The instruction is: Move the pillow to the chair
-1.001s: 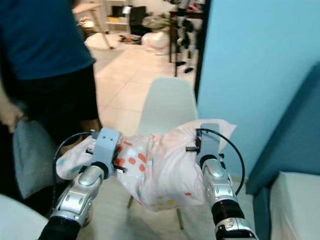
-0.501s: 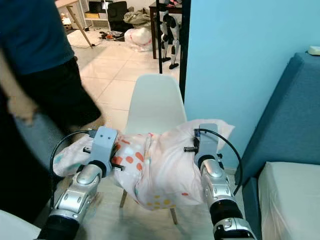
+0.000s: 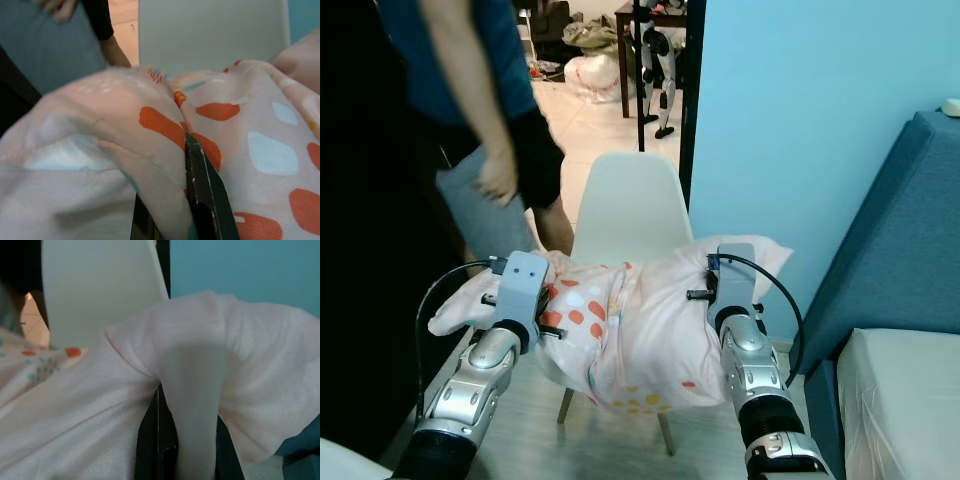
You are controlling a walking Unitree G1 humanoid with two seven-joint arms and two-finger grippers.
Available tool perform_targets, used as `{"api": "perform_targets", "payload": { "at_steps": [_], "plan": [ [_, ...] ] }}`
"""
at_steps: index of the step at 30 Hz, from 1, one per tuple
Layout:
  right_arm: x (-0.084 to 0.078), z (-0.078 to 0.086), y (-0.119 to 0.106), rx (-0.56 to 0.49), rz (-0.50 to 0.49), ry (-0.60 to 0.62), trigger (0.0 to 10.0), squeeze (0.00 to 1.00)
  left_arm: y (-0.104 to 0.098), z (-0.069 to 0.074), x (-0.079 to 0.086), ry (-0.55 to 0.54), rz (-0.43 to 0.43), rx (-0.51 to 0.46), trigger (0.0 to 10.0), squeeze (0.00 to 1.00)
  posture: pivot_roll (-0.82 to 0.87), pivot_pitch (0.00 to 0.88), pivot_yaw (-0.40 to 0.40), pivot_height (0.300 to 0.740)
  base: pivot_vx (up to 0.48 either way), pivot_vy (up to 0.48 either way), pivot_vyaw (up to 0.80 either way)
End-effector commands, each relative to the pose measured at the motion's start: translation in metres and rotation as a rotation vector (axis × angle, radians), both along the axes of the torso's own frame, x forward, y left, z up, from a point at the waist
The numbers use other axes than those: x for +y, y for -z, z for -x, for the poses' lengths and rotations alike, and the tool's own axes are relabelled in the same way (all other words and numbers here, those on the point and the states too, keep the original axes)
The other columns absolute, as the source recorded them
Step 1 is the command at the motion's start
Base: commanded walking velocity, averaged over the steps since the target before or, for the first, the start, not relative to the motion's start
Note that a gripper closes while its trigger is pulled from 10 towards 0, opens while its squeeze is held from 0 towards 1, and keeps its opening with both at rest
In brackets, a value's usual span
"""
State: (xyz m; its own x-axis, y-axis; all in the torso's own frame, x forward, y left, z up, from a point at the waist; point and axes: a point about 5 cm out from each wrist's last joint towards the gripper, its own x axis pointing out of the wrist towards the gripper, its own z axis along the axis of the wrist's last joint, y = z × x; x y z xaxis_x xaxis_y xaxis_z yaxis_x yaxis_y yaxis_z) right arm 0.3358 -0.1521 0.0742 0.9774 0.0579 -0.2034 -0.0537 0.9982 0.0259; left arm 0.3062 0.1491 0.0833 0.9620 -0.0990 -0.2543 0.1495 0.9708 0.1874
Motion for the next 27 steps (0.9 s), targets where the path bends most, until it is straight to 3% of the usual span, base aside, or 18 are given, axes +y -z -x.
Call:
{"api": "perform_targets", "payload": {
  "at_steps": [1,13,27],
  "plan": [
    [0.0094,-0.0063,-0.0115,-0.054,-0.022,-0.032,10.0,0.00,-0.0126,-0.0047,-0.0069,0.037,0.009,-0.066,10.0,0.00,0.08,0.000,0.000,0.740,0.352,0.000,0.00],
    [0.0099,-0.0062,-0.0112,-0.054,-0.024,-0.031,10.0,0.00,-0.0140,-0.0057,-0.0076,0.042,0.009,-0.073,10.0,0.00,0.08,0.000,0.001,0.740,0.333,0.000,0.00],
    [0.0116,-0.0065,-0.0104,-0.051,-0.030,-0.036,10.0,0.00,-0.0163,-0.0059,-0.0068,0.036,-0.004,-0.094,10.0,0.00,0.09,0.000,-0.001,0.740,0.000,0.000,0.00]
  ]
}}
